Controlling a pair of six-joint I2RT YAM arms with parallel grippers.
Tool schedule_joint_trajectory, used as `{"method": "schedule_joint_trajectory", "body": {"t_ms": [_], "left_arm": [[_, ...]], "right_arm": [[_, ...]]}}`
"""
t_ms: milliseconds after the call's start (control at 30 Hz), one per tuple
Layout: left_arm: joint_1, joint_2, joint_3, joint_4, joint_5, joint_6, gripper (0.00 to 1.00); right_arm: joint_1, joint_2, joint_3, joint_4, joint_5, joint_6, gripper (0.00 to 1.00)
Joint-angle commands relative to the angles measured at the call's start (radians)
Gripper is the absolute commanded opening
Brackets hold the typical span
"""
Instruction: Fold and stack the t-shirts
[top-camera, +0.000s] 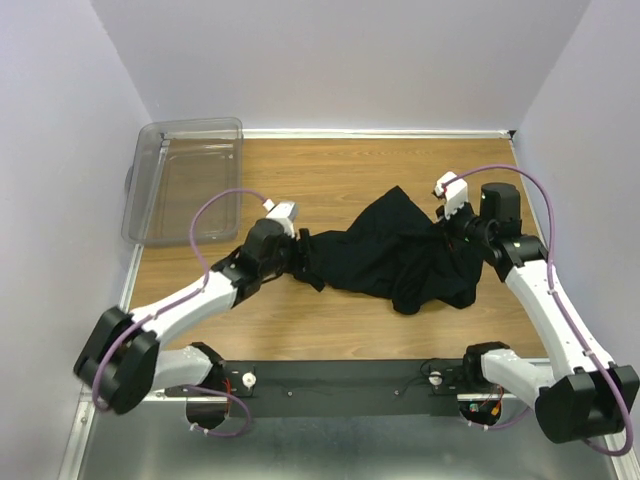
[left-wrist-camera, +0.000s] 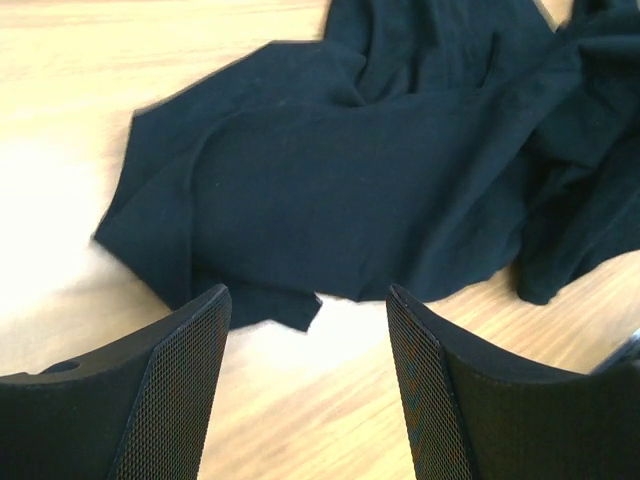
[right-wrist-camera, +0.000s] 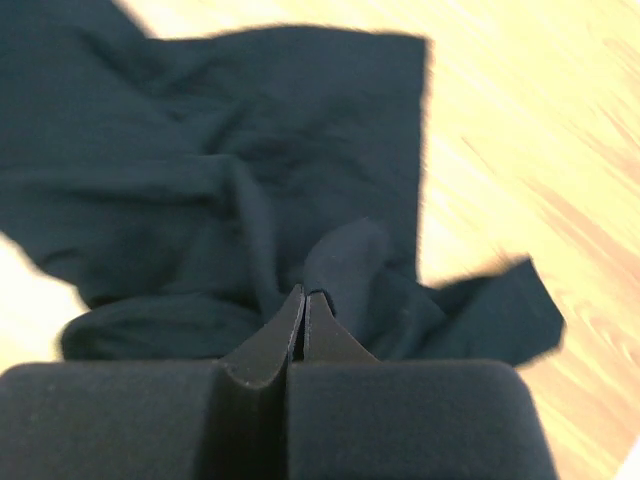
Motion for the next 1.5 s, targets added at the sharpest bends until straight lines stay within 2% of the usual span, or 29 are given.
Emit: {"method": "schedule_joint_trajectory", "body": {"t_ms": [0,100,133,233,333,500,867,1100,1167,1200,1233,1333,1400,1467], "left_arm": [[0.021,0.128,0.133,0.023,0.071,0.122,0.72],[0.034,0.225,0.183,0.000,0.042,0.139,0.69],[0.034,0.253,0.180,-0.002,0.030,0.136,0.69],[0.036,0.276,0.154,0.006,-0.021,0.114,0.68],[0.036,0.259,0.138,-0.010,-0.079,0.098,0.68],[0.034,0.196,0.108,-0.033,-0.108,0.081,0.68],[0.013,0.104,0.026,-0.125,-0.070,0.044,0.66],[0.004,0.245,0.072,-0.103,-0.061,0.061,0.49],[0.004,0.303,0.123,-0.100,-0.064,0.082,0.34],[0.004,0.314,0.143,-0.106,-0.093,0.097,0.09],[0.004,0.317,0.167,-0.118,-0.093,0.104,0.00],[-0.005,0.239,0.281,-0.204,-0.194,0.131,0.00],[-0.016,0.109,0.400,-0.278,-0.306,0.177,0.00],[-0.016,-0.027,0.545,-0.309,-0.329,0.244,0.00]], "right_arm": [[-0.008,-0.062,-0.015,-0.063,-0.194,-0.067,0.01],[-0.010,-0.062,-0.031,-0.063,0.007,-0.046,0.01],[-0.016,-0.064,-0.035,-0.052,0.129,-0.036,0.01],[-0.071,-0.097,-0.040,-0.009,0.214,-0.007,0.01],[-0.094,-0.113,0.003,0.028,0.245,0.010,0.00],[-0.097,-0.070,0.066,0.028,0.199,0.046,0.01],[-0.097,0.002,0.069,0.041,0.152,0.080,0.01],[-0.097,0.016,0.113,0.043,0.100,0.119,0.01],[-0.097,0.013,0.141,0.043,0.067,0.131,0.00],[-0.099,0.012,0.156,0.040,0.055,0.134,0.01],[-0.097,0.012,0.169,0.038,0.043,0.135,0.01],[-0.099,0.007,0.260,0.003,-0.017,0.132,0.00],[-0.097,0.019,0.390,-0.055,-0.065,0.125,0.01],[-0.097,0.036,0.507,-0.119,-0.083,0.117,0.00]]}}
